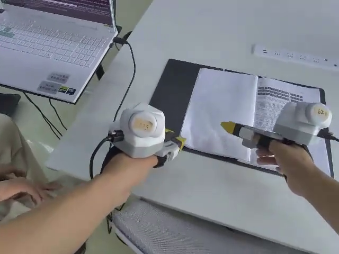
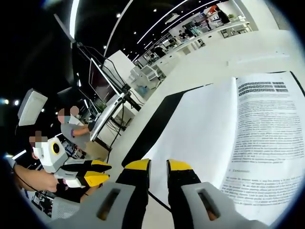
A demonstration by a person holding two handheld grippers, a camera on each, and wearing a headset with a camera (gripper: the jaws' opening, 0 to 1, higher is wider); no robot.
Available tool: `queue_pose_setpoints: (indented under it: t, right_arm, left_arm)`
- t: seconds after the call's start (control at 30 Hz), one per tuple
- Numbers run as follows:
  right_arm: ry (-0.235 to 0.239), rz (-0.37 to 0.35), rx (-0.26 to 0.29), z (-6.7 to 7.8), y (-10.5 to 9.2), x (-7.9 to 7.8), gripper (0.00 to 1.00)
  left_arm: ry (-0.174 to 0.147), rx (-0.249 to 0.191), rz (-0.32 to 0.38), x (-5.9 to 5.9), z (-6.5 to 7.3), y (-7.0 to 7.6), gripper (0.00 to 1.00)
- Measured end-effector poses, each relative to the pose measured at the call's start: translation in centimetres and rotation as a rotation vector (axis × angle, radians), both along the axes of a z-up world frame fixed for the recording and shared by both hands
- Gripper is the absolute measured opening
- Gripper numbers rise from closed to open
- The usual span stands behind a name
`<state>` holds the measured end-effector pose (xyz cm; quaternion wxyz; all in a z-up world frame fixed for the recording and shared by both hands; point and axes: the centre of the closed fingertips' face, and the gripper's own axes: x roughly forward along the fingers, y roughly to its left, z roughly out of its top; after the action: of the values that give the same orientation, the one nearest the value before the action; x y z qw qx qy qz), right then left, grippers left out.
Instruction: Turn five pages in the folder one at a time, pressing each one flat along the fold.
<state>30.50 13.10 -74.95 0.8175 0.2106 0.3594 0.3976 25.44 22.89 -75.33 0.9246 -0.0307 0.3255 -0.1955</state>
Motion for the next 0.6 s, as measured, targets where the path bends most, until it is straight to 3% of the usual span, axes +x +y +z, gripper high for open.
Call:
queue_pose_setpoints:
  t: [0.1,0.33,0.6]
  right_arm:
    - [0.009,-0.02,0.001,-0.4,-1.5,0.4,0.12]
    - [0.001,-0.049,0.071,-0.4,-3.8,1.3,0.13]
    - [0.029,-0.111,0.13,-0.9,-5.2,2.9,0.13]
  left_arm:
    - [0.002,0.008,-0.013,1.0,-0.9,-0.9,0.15]
    - [-0.01,0.005,-0.009,3.3,-3.0,-2.4,0.16]
    - [0.005,0.041,-0.007,4.0,-5.2,-3.1,0.13]
